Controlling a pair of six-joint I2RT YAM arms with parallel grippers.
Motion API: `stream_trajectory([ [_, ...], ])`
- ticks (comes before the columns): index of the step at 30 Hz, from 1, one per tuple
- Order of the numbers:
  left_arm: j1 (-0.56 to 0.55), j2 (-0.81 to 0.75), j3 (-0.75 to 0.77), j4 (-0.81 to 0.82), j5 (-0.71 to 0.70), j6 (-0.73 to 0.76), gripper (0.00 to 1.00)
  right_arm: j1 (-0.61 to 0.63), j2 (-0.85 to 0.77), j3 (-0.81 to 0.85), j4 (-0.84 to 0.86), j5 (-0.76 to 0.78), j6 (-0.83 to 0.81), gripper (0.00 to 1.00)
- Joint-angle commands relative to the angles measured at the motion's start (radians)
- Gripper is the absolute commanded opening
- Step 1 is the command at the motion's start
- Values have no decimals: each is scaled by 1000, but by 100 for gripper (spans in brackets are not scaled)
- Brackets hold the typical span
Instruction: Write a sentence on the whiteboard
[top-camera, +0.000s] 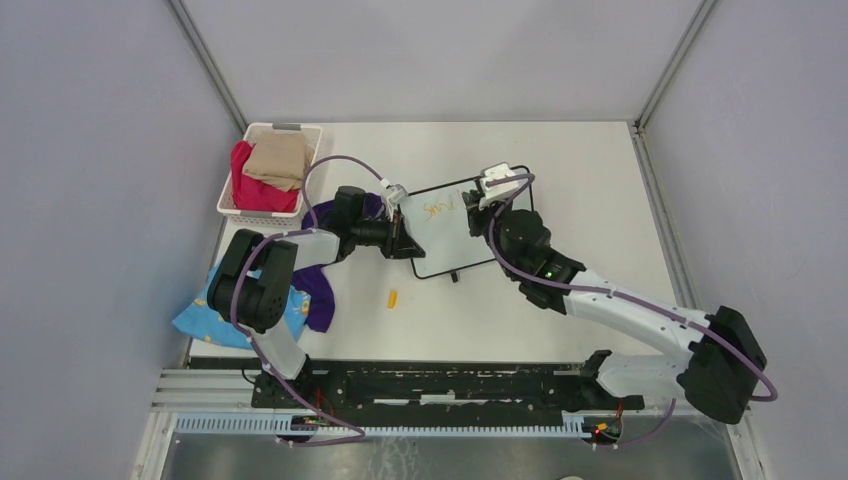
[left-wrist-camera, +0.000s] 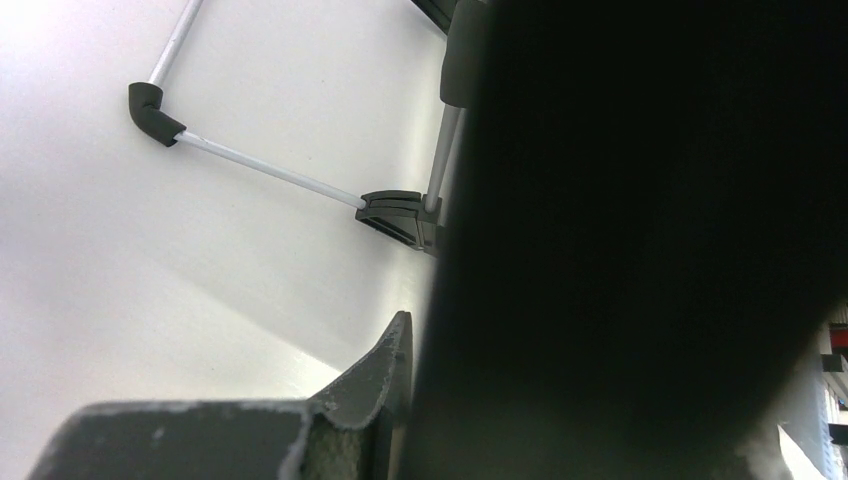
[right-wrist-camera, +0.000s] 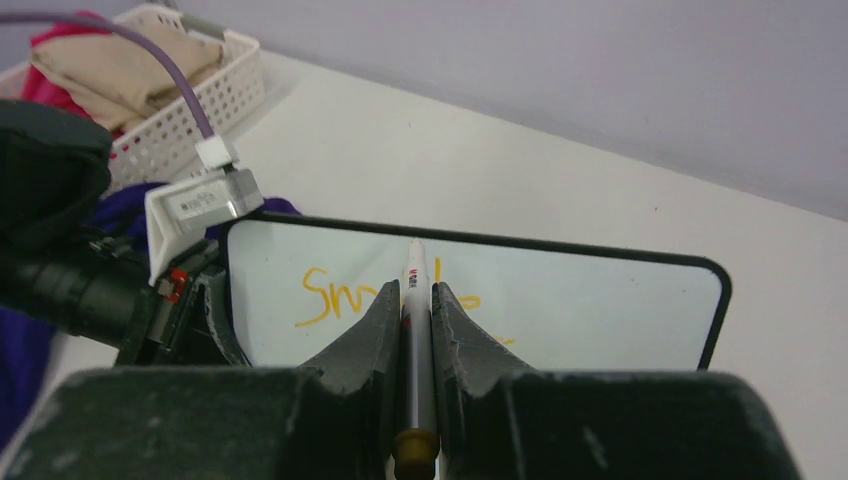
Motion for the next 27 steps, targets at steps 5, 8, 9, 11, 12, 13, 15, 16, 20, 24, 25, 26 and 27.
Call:
stream_trajectory([
  [5,-23,45,-4,-102,-103,62,18,4,-199,-113,82,-54,4,0],
  [8,-23,47,-1,-105,-105,65,18,27,-256,-196,71,-56,-13,0],
  [9,-23,48,0,-108,-104,66,18,38,-271,-223,69,-57,-21,0],
  [11,-23,51,3,-111,-103,67,18,53,-292,-273,61,-56,-24,0],
  [12,-23,51,3,-114,-103,68,18,59,-298,-294,52,-55,-26,0],
  [13,-23,50,4,-118,-103,70,19,65,-305,-312,45,-52,-24,0],
  [15,-22,43,3,-121,-104,70,23,68,-326,-348,43,-50,-16,0],
  [16,-23,38,1,-121,-104,70,26,68,-335,-358,44,-48,-14,0],
  [20,-23,27,-1,-122,-92,66,32,69,-352,-353,31,-59,-14,0],
  [24,-23,8,-3,-122,-96,63,36,68,-362,-329,22,-72,-12,0],
  [25,-22,3,-4,-120,-96,60,38,68,-366,-322,20,-77,-12,0],
  [26,-22,-1,-6,-116,-97,57,39,68,-373,-313,16,-83,-12,0],
  [27,-22,-6,-8,-112,-99,51,40,68,-379,-304,12,-86,-15,0],
])
